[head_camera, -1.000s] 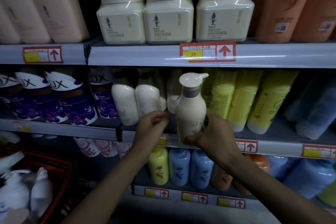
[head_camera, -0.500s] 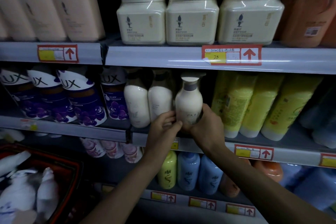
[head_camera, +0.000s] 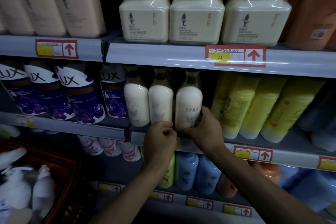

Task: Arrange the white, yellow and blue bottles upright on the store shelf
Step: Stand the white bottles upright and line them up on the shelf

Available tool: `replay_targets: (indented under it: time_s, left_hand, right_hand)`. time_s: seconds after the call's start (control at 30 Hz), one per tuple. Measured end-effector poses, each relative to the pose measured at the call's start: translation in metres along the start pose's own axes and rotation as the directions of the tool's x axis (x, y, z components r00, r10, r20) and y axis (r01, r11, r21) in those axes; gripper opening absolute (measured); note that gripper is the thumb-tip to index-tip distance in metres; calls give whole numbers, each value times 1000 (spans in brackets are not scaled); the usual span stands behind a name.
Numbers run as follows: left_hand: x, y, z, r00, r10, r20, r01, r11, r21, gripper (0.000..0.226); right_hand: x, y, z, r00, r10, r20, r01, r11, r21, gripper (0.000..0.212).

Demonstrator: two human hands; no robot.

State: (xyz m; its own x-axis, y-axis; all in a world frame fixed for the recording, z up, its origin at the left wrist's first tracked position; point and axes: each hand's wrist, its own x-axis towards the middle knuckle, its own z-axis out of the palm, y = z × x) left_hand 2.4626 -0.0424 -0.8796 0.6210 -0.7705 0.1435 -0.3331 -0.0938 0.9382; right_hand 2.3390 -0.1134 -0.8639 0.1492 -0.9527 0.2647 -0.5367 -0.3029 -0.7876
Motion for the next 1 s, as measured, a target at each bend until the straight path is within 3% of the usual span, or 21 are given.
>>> replay_targets:
  time_s: [0.33, 0.5, 0.87, 1.0]
  left_hand:
    - [0, 5, 9, 998, 34, 54, -38, 996, 77, 26]
    - [-2, 5, 16, 1000, 23, 16, -25, 991, 135, 15]
    - [-1, 2, 20, 999, 11, 51, -15, 997, 79, 24]
    - [-3, 2, 11, 994, 6, -113, 6, 995, 101, 4]
  right_hand:
    - [0, 9, -3, 1000, 5, -6, -4, 999, 44, 74]
    - [0, 10, 6, 998, 29, -59, -27, 999, 32, 72]
    - [2, 11, 9, 996, 40, -76, -38, 999, 20, 72]
    - [0, 9, 10, 996, 38, -75, -35, 999, 34, 69]
